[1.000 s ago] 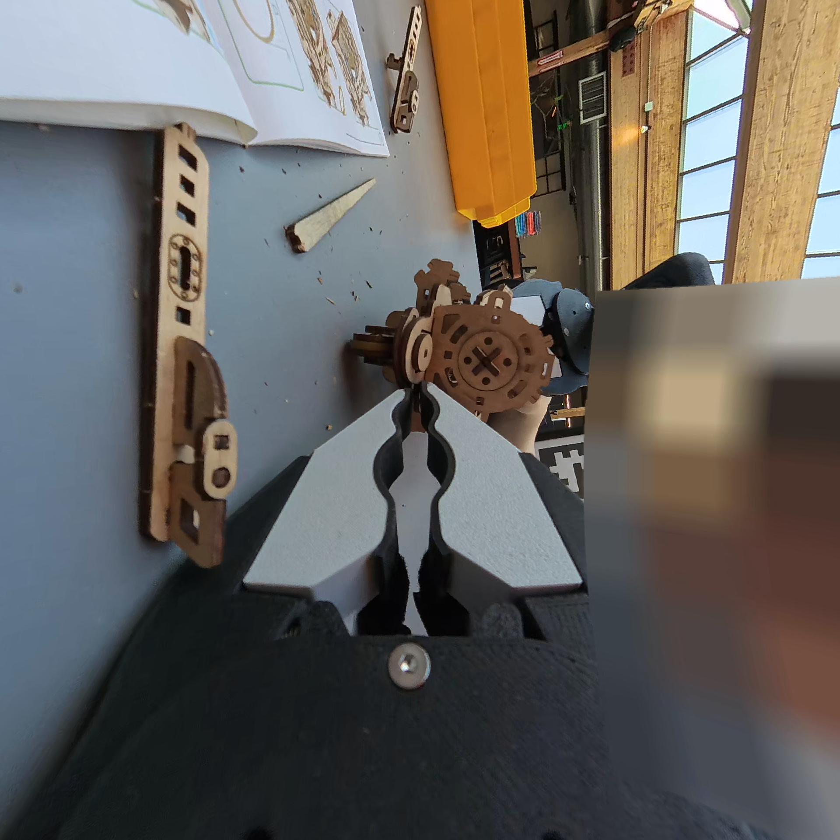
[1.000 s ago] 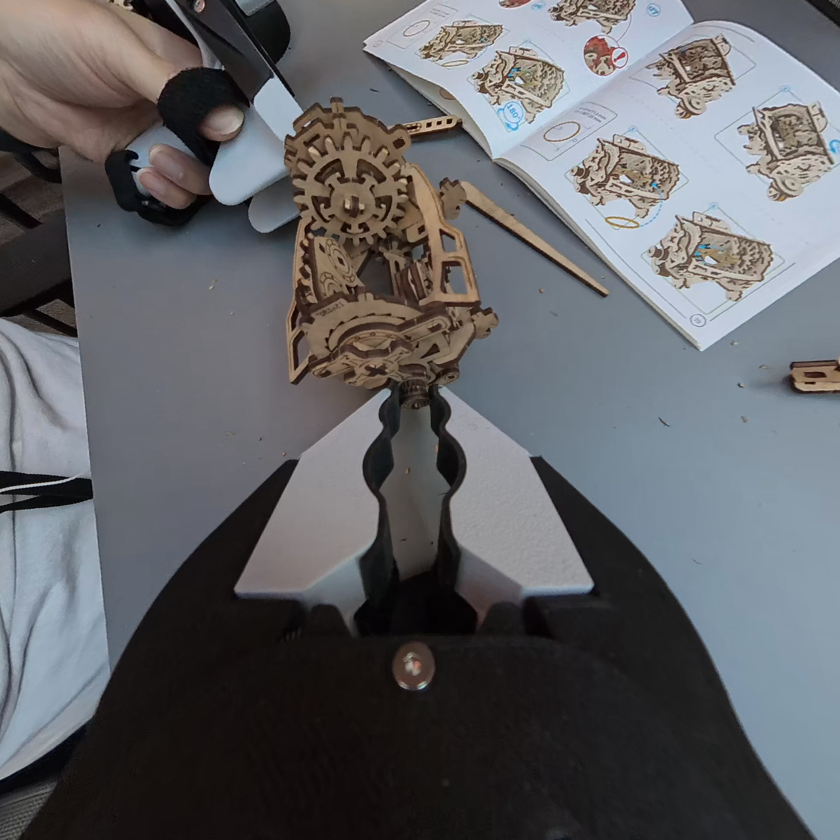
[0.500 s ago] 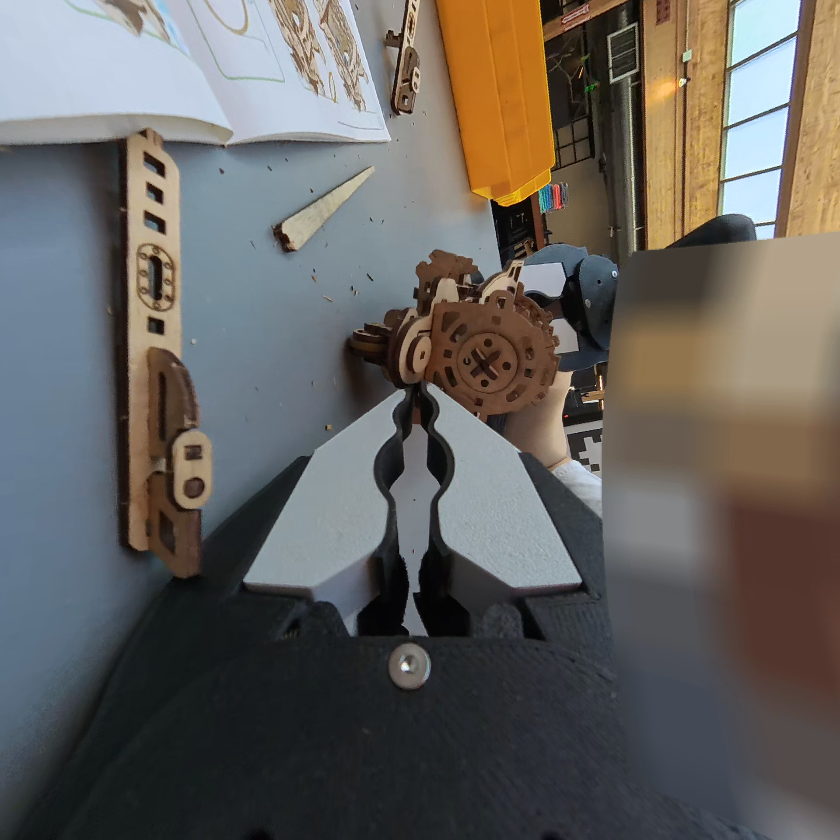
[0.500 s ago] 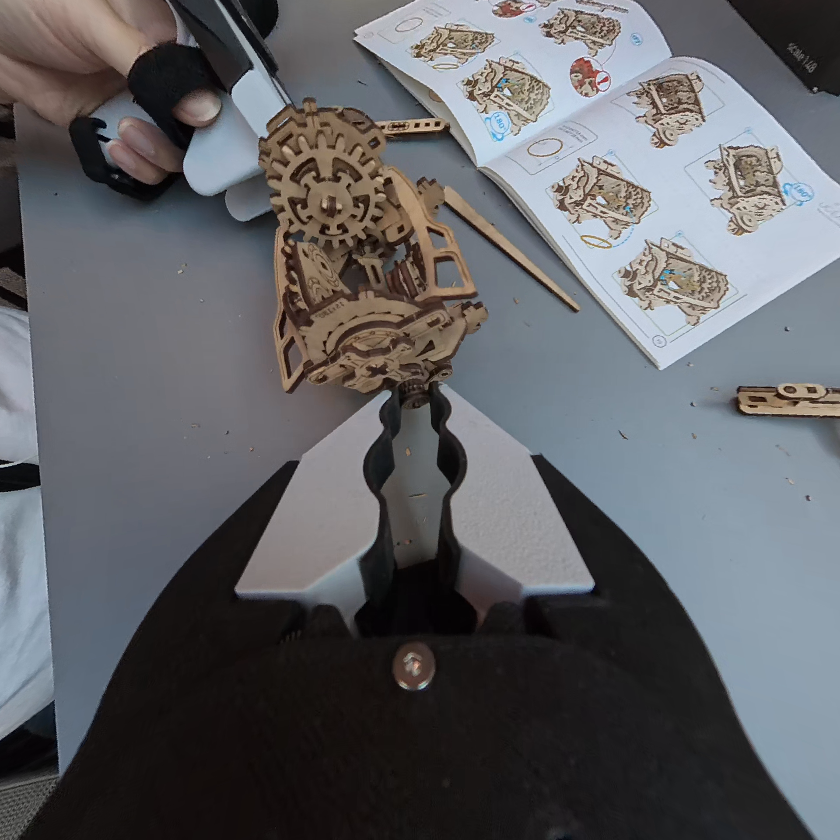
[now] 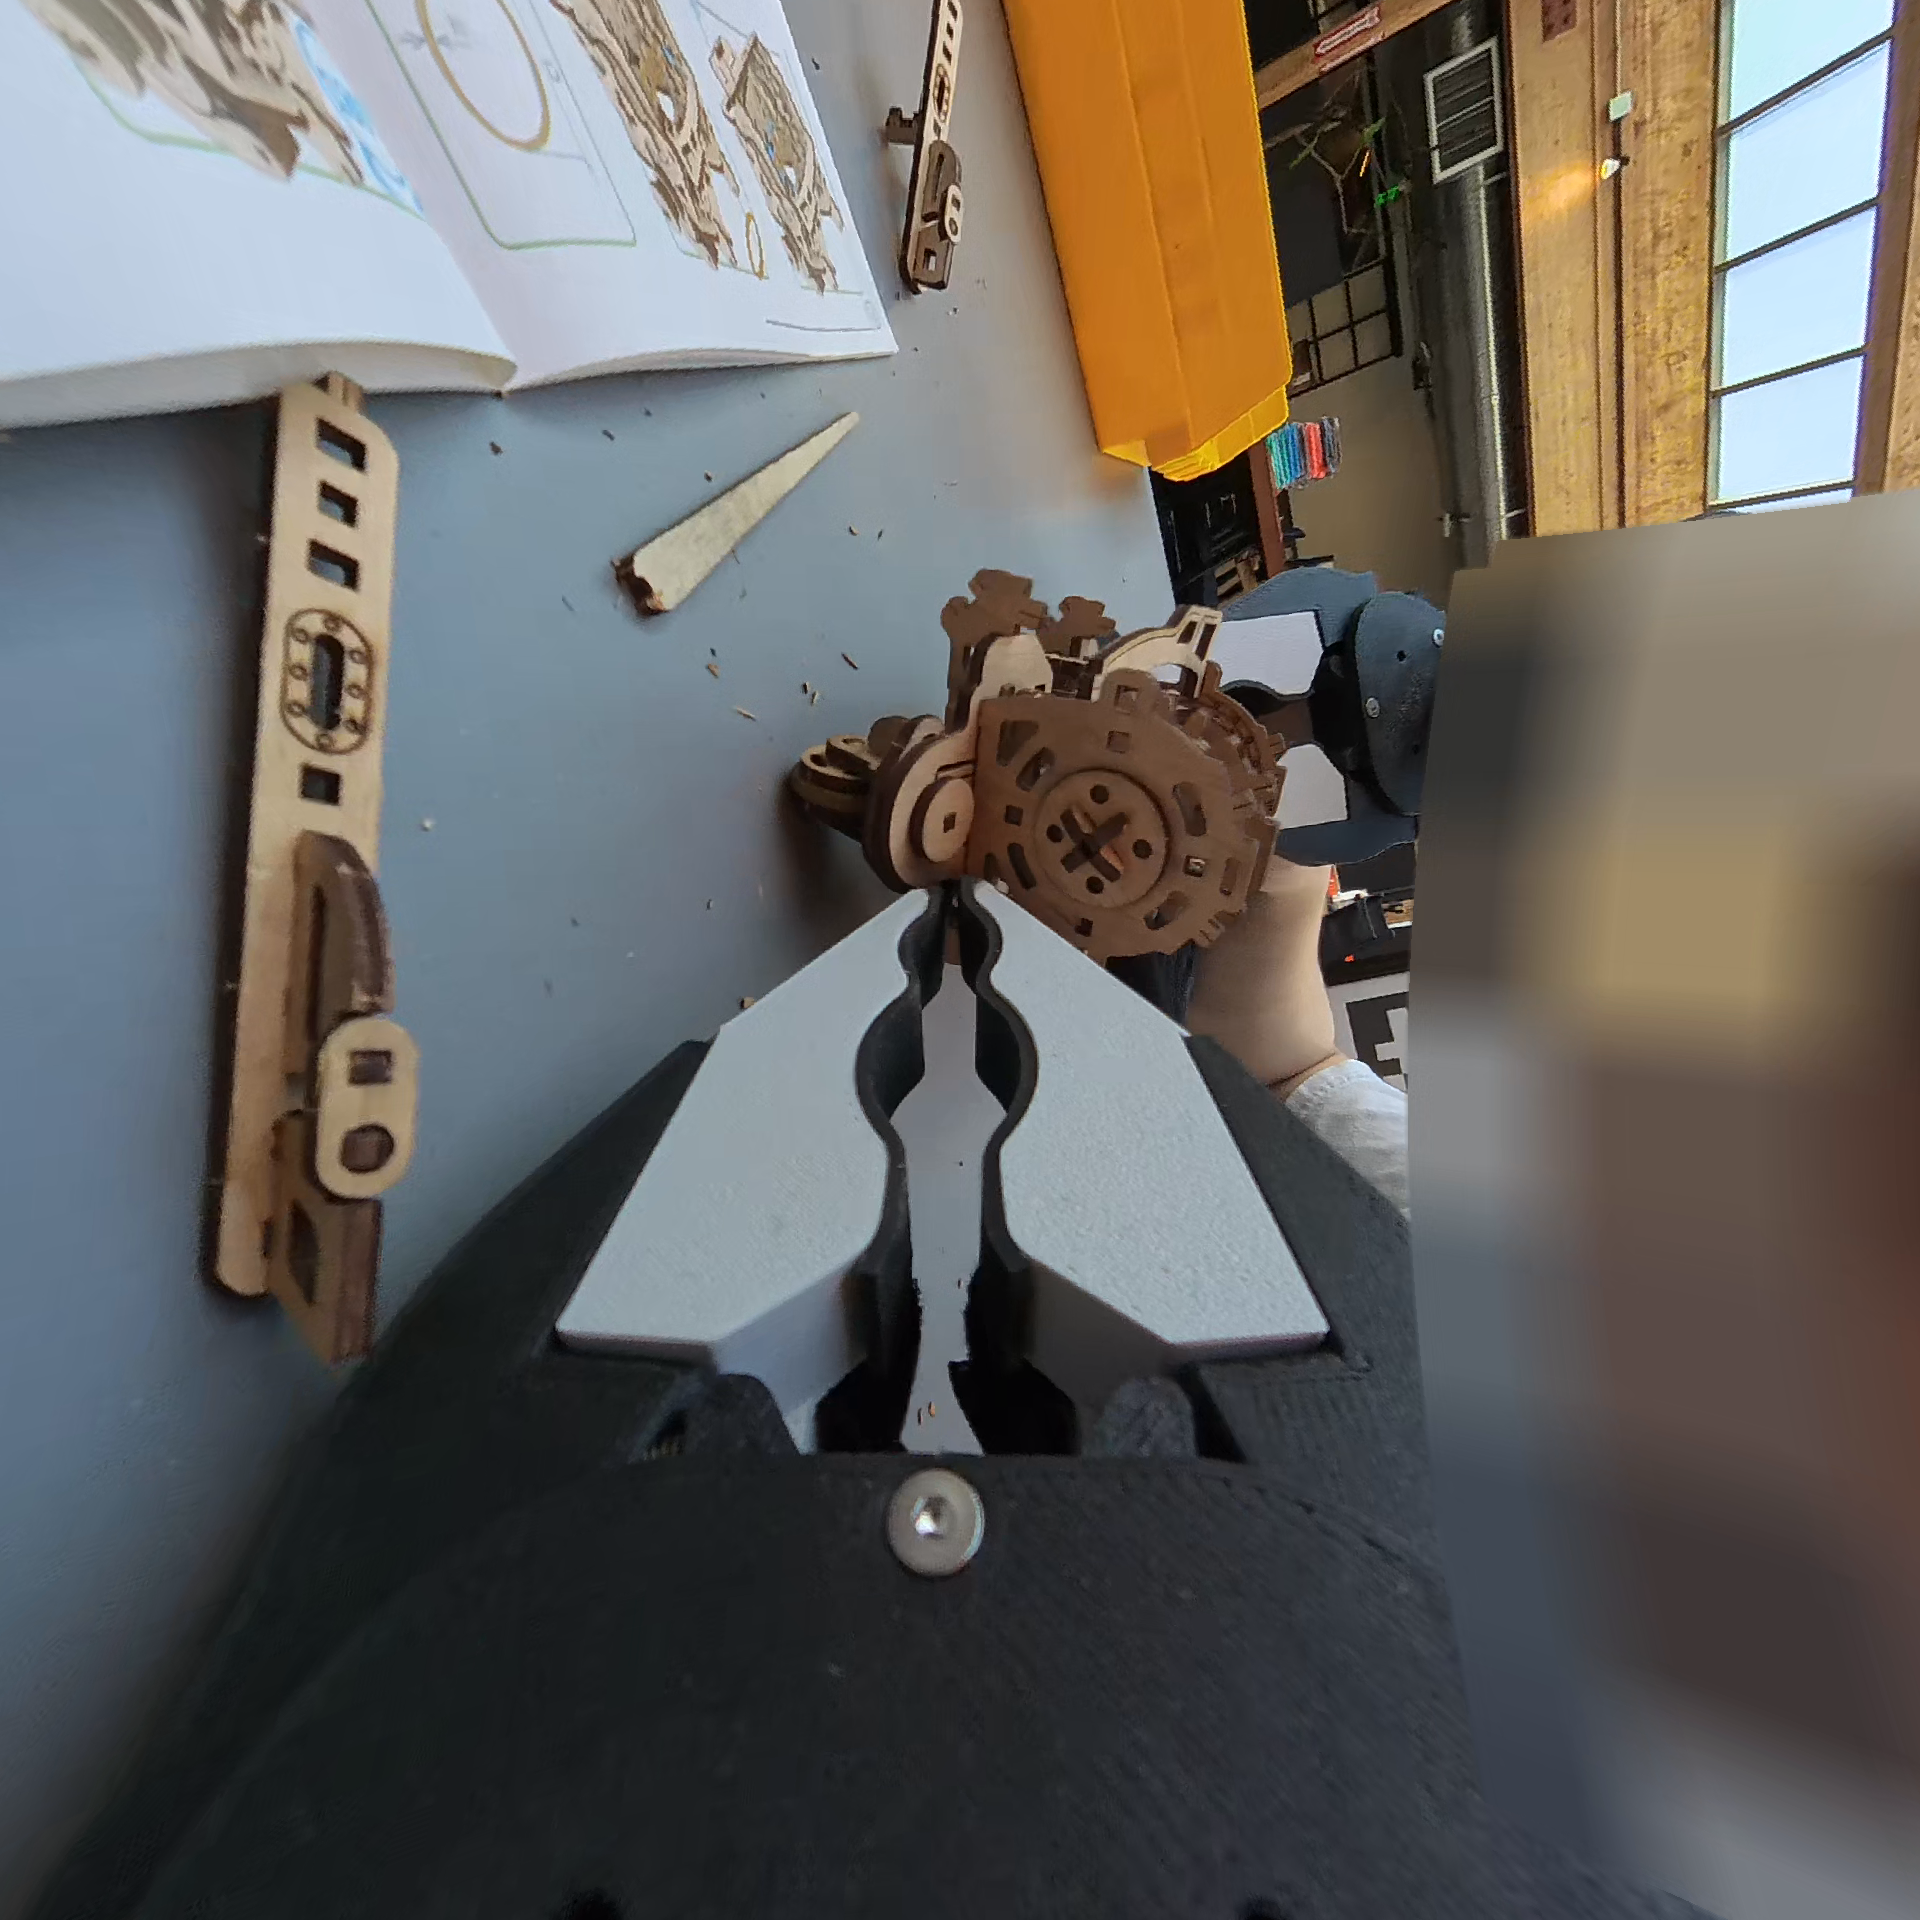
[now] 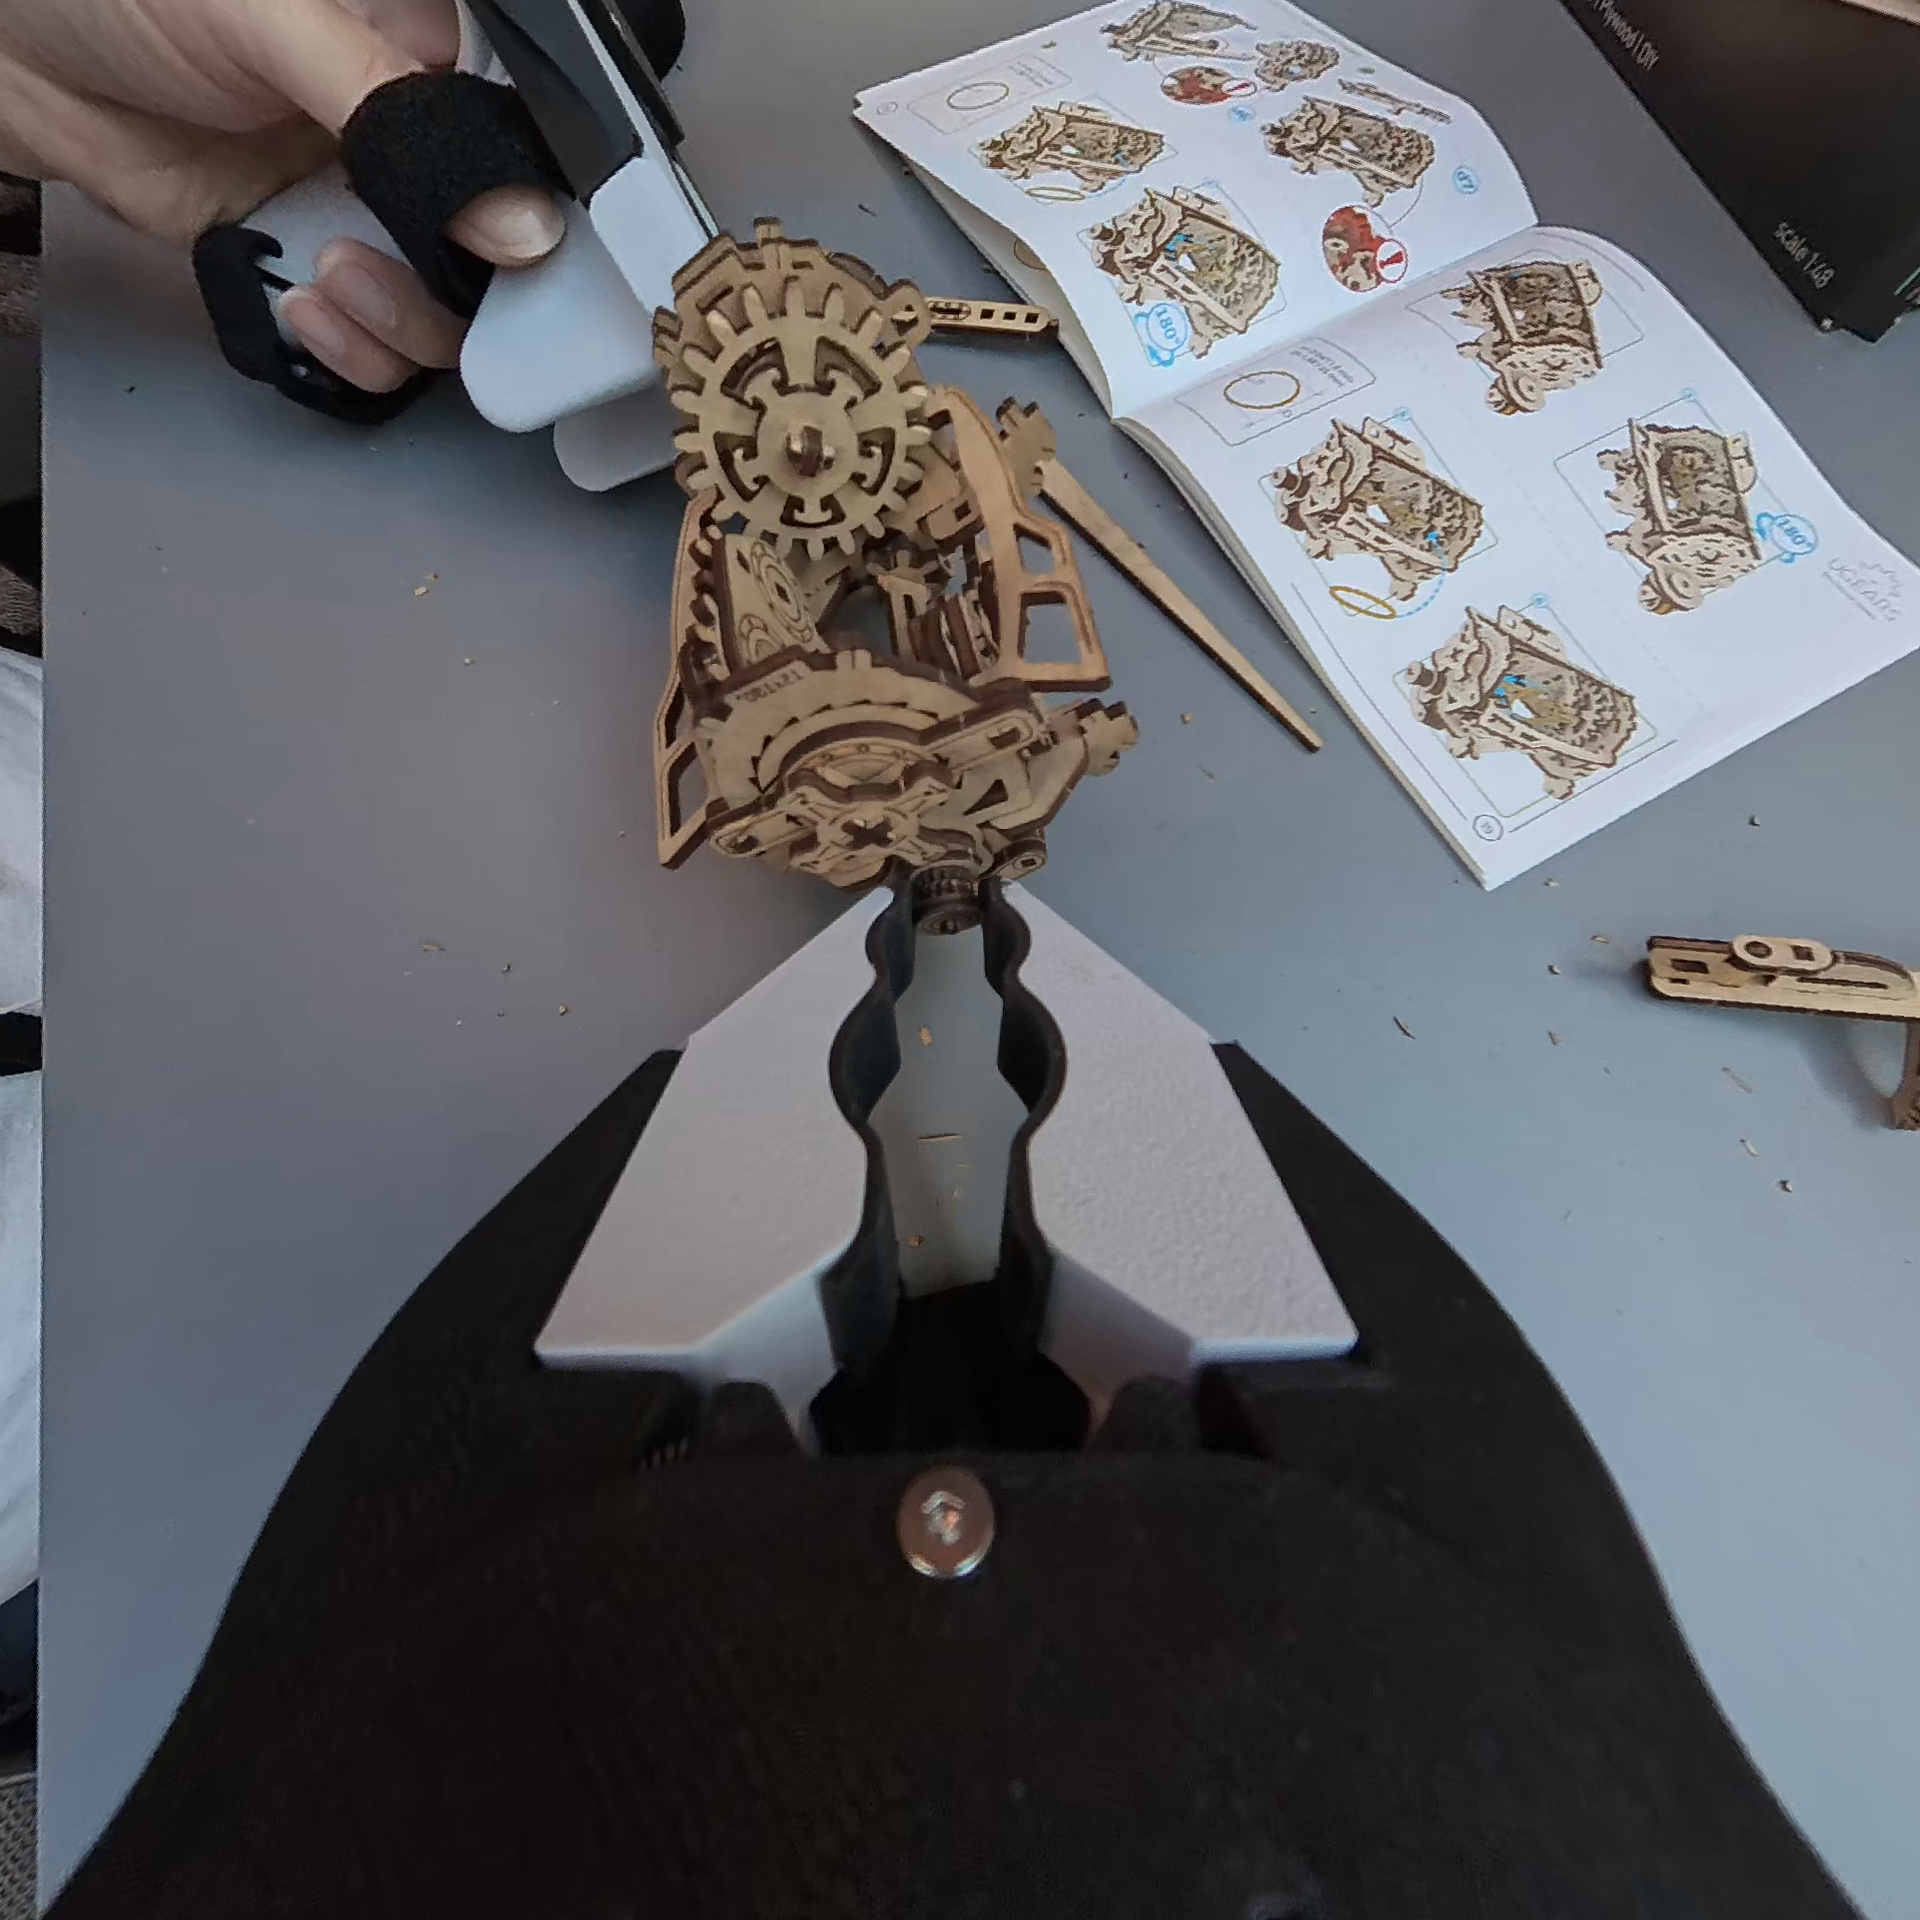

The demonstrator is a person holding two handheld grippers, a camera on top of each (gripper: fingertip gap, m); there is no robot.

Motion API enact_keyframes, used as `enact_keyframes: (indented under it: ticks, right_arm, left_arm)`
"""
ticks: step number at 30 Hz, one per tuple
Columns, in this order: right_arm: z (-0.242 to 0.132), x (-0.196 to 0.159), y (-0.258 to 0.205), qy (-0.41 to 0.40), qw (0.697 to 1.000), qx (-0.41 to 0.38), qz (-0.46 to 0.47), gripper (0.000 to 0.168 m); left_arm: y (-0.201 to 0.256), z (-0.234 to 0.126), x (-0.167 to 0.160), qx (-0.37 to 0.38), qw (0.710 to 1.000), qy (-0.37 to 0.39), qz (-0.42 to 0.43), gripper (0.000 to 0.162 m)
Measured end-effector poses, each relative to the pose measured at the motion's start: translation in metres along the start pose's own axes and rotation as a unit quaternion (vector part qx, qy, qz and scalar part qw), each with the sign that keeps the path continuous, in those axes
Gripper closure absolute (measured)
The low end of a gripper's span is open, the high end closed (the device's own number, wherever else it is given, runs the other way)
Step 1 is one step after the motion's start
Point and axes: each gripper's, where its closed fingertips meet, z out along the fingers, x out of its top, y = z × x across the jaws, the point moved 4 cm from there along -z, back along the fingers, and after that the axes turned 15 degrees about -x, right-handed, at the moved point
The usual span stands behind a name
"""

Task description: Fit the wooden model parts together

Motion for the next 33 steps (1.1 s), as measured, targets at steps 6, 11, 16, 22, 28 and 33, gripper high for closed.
enact_keyframes:
  ticks: [6, 11, 16, 22, 28, 33]
  right_arm:
    - [0.002, -0.002, -0.001, -0.007, 0.999, -0.020, -0.026, 0.156]
    - [0.004, -0.003, -0.001, -0.013, 0.999, -0.029, -0.039, 0.156]
    - [0.004, -0.004, -0.001, -0.016, 0.999, -0.030, -0.039, 0.156]
    - [0.004, -0.004, 0.000, -0.016, 0.999, -0.031, -0.034, 0.156]
    - [0.005, -0.005, 0.000, -0.021, 0.999, -0.032, -0.033, 0.156]
    - [0.006, -0.006, -0.001, -0.025, 0.999, -0.032, -0.036, 0.156]
  left_arm:
    - [0.005, 0.001, 0.005, 0.039, 0.997, 0.002, 0.071, 0.162]
    - [0.005, 0.000, 0.005, 0.072, 0.989, -0.009, 0.127, 0.160]
    - [0.008, 0.000, 0.005, 0.112, 0.971, -0.041, 0.206, 0.158]
    - [0.010, 0.000, 0.007, 0.139, 0.934, -0.104, 0.312, 0.143]
    - [0.009, 0.002, 0.013, 0.161, 0.862, -0.199, 0.437, 0.131]
    - [0.009, 0.001, 0.014, 0.167, 0.800, -0.290, 0.498, 0.131]
